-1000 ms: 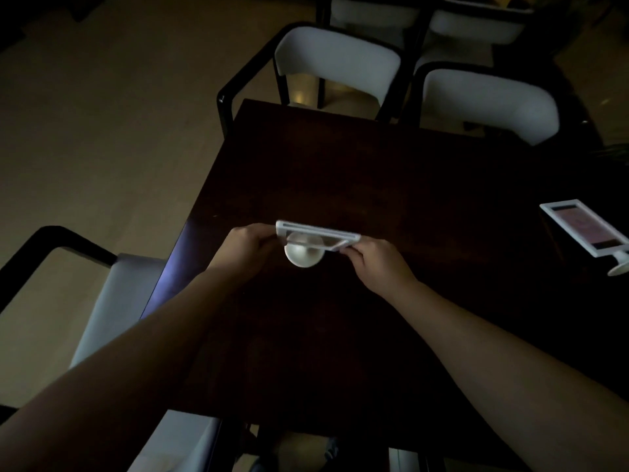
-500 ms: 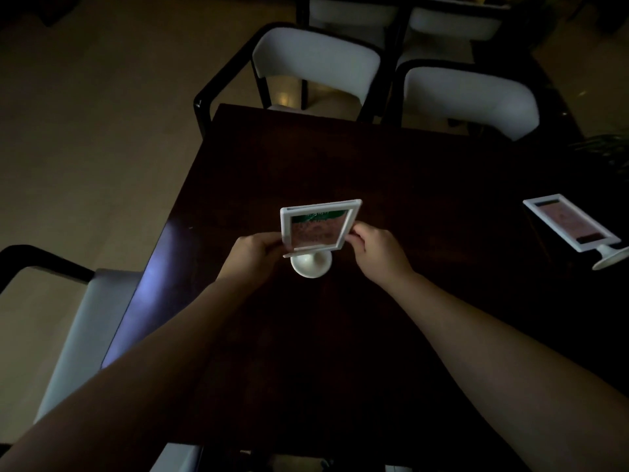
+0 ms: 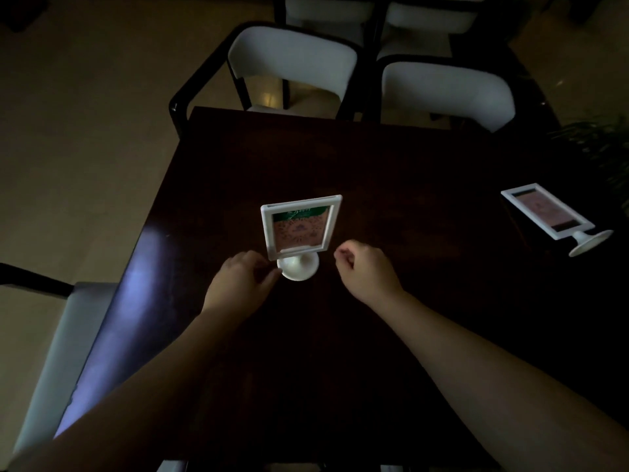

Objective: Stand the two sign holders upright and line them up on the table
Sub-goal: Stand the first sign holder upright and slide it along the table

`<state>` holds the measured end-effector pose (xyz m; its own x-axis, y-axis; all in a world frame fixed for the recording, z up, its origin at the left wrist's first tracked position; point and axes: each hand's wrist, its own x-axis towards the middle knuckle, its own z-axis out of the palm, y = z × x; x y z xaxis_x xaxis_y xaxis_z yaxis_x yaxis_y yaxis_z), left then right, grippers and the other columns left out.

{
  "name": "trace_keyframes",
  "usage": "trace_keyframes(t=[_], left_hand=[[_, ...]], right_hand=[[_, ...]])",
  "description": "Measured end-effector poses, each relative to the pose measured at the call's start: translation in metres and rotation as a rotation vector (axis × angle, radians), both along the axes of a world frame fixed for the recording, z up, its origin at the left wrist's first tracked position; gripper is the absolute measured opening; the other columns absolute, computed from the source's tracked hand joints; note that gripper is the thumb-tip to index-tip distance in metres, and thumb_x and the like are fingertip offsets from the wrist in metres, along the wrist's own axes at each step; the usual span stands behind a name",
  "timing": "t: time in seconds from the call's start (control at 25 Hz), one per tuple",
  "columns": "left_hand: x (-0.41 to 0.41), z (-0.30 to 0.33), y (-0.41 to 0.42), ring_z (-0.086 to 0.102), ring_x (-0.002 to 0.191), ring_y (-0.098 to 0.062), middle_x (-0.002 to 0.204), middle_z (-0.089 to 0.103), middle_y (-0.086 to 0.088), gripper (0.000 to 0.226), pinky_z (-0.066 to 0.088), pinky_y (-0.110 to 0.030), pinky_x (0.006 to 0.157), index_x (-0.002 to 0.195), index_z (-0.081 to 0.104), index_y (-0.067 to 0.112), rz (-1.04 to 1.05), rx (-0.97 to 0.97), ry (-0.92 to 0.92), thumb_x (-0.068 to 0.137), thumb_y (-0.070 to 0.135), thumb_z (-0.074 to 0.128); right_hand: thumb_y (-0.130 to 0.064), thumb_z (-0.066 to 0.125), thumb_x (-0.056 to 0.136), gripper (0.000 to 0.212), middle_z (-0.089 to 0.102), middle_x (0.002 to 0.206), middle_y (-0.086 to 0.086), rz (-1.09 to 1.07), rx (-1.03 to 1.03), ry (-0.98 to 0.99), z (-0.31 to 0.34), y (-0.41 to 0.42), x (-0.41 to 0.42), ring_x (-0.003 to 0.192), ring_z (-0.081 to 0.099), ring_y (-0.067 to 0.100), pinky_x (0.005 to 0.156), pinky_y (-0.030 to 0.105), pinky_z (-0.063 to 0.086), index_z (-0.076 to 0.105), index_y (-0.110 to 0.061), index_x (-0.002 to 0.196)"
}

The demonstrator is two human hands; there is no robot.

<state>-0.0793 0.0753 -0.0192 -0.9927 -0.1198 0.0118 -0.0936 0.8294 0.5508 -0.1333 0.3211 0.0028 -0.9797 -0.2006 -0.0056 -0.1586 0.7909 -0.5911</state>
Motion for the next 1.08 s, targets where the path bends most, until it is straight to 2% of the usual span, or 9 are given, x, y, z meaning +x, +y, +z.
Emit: trace_keyframes(t=[0.08,0.16,0.2,0.28,0.36,0.48,0.68,0.84,1.08], left_hand=[[0.010,-0.008,0.007,0.054,0.117,-0.025,0.118,0.063,-0.001,0.052,0.050,-0.040,0.089,0.118,0.061,0.024,-0.140,-0.143,-0.038,0.082,0.061,0.057],[0.015,-0.018,0.016,0.026,0.144,-0.031,0.149,0.044,-0.007,0.075,0.032,-0.052,0.110,0.143,0.043,0.024,-0.258,-0.299,-0.124,0.083,0.068,0.050],[0.015,-0.024,0.020,0.012,0.149,-0.032,0.157,0.033,-0.007,0.083,0.022,-0.056,0.114,0.150,0.032,0.025,-0.294,-0.363,-0.155,0.083,0.073,0.043],[0.012,-0.032,0.026,-0.002,0.150,-0.032,0.163,0.019,-0.007,0.092,0.011,-0.059,0.116,0.155,0.014,0.028,-0.326,-0.431,-0.192,0.080,0.080,0.028],[0.008,-0.036,0.028,-0.005,0.150,-0.031,0.165,0.012,-0.006,0.094,0.005,-0.056,0.116,0.155,0.004,0.031,-0.340,-0.430,-0.212,0.078,0.084,0.020],[0.001,-0.040,0.032,-0.004,0.151,-0.029,0.166,0.008,-0.008,0.091,0.003,-0.051,0.118,0.156,0.001,0.032,-0.374,-0.410,-0.195,0.080,0.079,0.020],[-0.001,-0.040,0.056,-0.004,0.151,-0.028,0.165,0.006,-0.011,0.087,0.004,-0.046,0.118,0.156,0.004,0.032,-0.403,-0.368,-0.167,0.083,0.072,0.027],[-0.006,-0.039,0.092,-0.008,0.150,-0.029,0.166,-0.001,-0.011,0.087,0.002,-0.046,0.118,0.156,-0.001,0.033,-0.441,-0.377,-0.180,0.085,0.072,0.032],[-0.019,-0.042,0.170,-0.009,0.150,-0.030,0.166,-0.003,-0.011,0.089,0.000,-0.049,0.119,0.155,-0.005,0.034,-0.530,-0.405,-0.163,0.083,0.074,0.026]], right_hand=[[-0.028,0.054,0.094,0.019,0.070,0.098,0.005,0.073,0.048,0.010,-0.006,-0.003,0.016,0.090,0.065,0.024,0.073,0.037,0.053,0.067,-0.016,0.100],[-0.028,0.050,0.095,0.029,0.067,0.116,0.010,0.176,0.089,0.013,-0.016,-0.010,0.030,0.110,0.060,0.029,0.091,0.038,0.049,0.066,-0.012,0.113],[-0.032,0.047,0.097,0.038,0.060,0.131,0.012,0.225,0.128,-0.021,-0.020,-0.013,0.034,0.125,0.051,0.029,0.103,0.038,0.042,0.060,-0.011,0.126],[-0.043,0.037,0.100,0.053,0.036,0.155,0.007,0.302,0.213,-0.093,-0.029,-0.018,0.039,0.145,0.025,0.025,0.116,0.040,0.023,0.040,-0.016,0.146],[-0.053,0.027,0.100,0.061,0.018,0.163,0.003,0.349,0.259,-0.126,-0.035,-0.022,0.040,0.150,0.008,0.022,0.119,0.042,0.012,0.024,-0.022,0.153],[-0.059,0.017,0.098,0.064,0.006,0.165,0.002,0.369,0.284,-0.179,-0.040,-0.025,0.038,0.150,-0.001,0.019,0.119,0.041,0.003,0.012,-0.029,0.155],[-0.063,0.011,0.096,0.070,0.000,0.165,0.000,0.321,0.314,-0.216,-0.047,-0.012,0.038,0.150,-0.005,0.017,0.119,0.040,-0.001,0.008,-0.027,0.155],[-0.065,0.008,0.094,0.072,0.000,0.165,-0.001,0.262,0.316,-0.205,-0.050,0.021,0.040,0.150,-0.005,0.016,0.119,0.039,-0.001,0.008,-0.027,0.155],[-0.065,0.009,0.095,0.071,0.005,0.165,0.001,0.137,0.308,-0.201,-0.056,0.093,0.039,0.150,-0.001,0.016,0.119,0.038,0.000,0.012,-0.027,0.155]])
